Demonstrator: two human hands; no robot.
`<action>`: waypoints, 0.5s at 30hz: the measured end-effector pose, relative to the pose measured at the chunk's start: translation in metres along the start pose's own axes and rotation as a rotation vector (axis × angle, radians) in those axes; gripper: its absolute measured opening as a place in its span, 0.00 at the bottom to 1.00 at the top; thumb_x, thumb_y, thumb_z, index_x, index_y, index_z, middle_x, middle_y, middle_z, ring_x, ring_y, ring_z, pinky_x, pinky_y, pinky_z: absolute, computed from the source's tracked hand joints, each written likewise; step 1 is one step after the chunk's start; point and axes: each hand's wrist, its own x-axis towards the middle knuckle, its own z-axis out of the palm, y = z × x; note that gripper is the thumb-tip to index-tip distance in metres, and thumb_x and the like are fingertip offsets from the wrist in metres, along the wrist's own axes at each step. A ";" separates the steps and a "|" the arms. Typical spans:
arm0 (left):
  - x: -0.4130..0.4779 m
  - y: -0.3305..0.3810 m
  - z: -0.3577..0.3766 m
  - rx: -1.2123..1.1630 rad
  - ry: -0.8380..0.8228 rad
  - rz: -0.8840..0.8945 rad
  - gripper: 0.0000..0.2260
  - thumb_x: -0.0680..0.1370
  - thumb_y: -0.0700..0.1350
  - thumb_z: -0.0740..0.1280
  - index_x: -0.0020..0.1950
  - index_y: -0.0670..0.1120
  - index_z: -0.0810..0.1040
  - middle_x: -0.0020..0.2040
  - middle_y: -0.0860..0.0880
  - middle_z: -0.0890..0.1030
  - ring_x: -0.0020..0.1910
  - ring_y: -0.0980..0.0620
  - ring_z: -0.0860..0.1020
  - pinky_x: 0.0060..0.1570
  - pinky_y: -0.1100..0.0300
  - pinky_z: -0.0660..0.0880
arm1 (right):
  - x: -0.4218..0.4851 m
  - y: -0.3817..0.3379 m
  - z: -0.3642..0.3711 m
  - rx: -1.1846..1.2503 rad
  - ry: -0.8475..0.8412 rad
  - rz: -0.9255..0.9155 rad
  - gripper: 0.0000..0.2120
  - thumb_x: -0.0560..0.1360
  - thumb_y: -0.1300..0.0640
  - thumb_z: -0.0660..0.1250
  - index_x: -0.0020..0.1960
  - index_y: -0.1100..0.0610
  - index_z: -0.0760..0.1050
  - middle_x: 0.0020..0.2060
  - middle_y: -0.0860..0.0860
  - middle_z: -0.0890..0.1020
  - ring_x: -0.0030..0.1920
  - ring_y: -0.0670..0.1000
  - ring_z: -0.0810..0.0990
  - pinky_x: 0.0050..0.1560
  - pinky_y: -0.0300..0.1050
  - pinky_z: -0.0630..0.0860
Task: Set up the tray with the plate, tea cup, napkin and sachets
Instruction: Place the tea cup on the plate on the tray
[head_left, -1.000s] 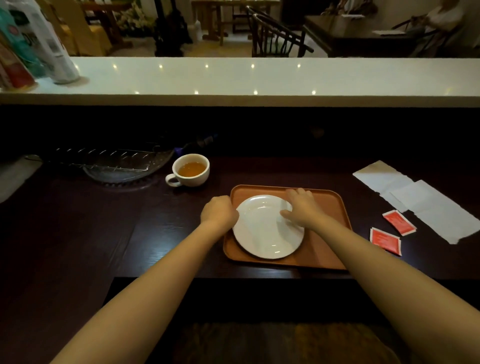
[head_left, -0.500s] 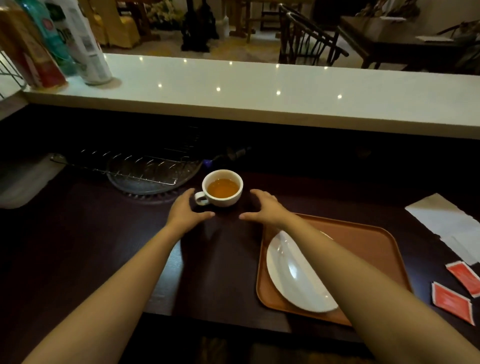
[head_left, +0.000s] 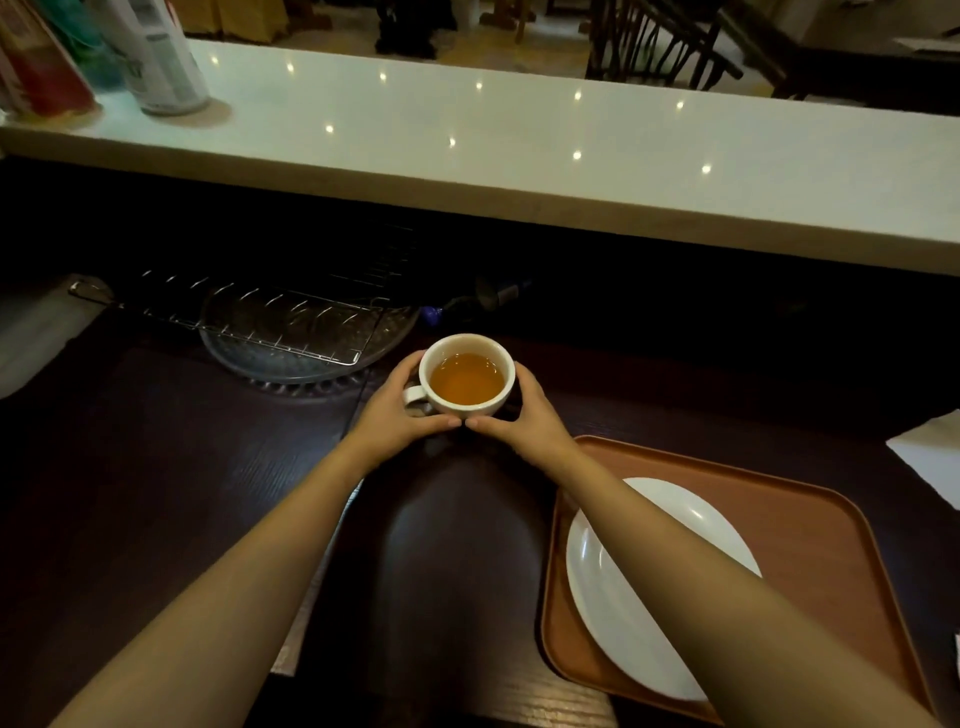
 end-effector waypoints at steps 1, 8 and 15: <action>0.000 0.000 0.000 0.001 0.004 0.000 0.37 0.63 0.39 0.78 0.68 0.50 0.66 0.59 0.53 0.75 0.55 0.66 0.73 0.46 0.81 0.68 | 0.000 0.001 0.000 0.005 0.001 -0.001 0.39 0.64 0.54 0.76 0.69 0.51 0.60 0.68 0.52 0.67 0.67 0.49 0.67 0.64 0.44 0.66; -0.014 0.007 0.005 0.012 0.003 0.012 0.38 0.62 0.41 0.79 0.67 0.52 0.66 0.61 0.52 0.75 0.59 0.58 0.73 0.51 0.74 0.69 | -0.012 -0.001 -0.006 0.029 -0.008 -0.014 0.39 0.63 0.55 0.77 0.69 0.51 0.60 0.68 0.52 0.67 0.65 0.48 0.68 0.55 0.31 0.67; -0.046 0.039 0.030 -0.007 -0.026 0.063 0.37 0.62 0.39 0.78 0.66 0.50 0.67 0.58 0.54 0.76 0.56 0.63 0.74 0.47 0.78 0.71 | -0.059 -0.009 -0.035 0.056 0.016 -0.007 0.39 0.63 0.53 0.77 0.68 0.49 0.59 0.67 0.52 0.66 0.62 0.45 0.68 0.50 0.28 0.67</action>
